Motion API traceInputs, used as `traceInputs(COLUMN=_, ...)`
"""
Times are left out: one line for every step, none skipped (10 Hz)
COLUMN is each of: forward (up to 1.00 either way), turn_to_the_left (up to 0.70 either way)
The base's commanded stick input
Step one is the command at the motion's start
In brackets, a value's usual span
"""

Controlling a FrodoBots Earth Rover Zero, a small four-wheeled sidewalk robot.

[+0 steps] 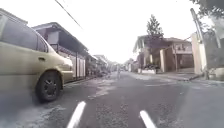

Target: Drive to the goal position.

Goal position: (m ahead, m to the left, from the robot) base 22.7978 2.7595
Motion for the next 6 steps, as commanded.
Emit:
traceInputs(forward=0.7, turn_to_the_left=0.0)
traceInputs(forward=0.7, turn_to_the_left=0.0)
traceInputs(forward=0.7, turn_to_the_left=0.0)
traceInputs(forward=0.7, turn_to_the_left=0.0)
traceInputs(forward=0.7, turn_to_the_left=0.0)
traceInputs(forward=0.7, turn_to_the_left=0.0)
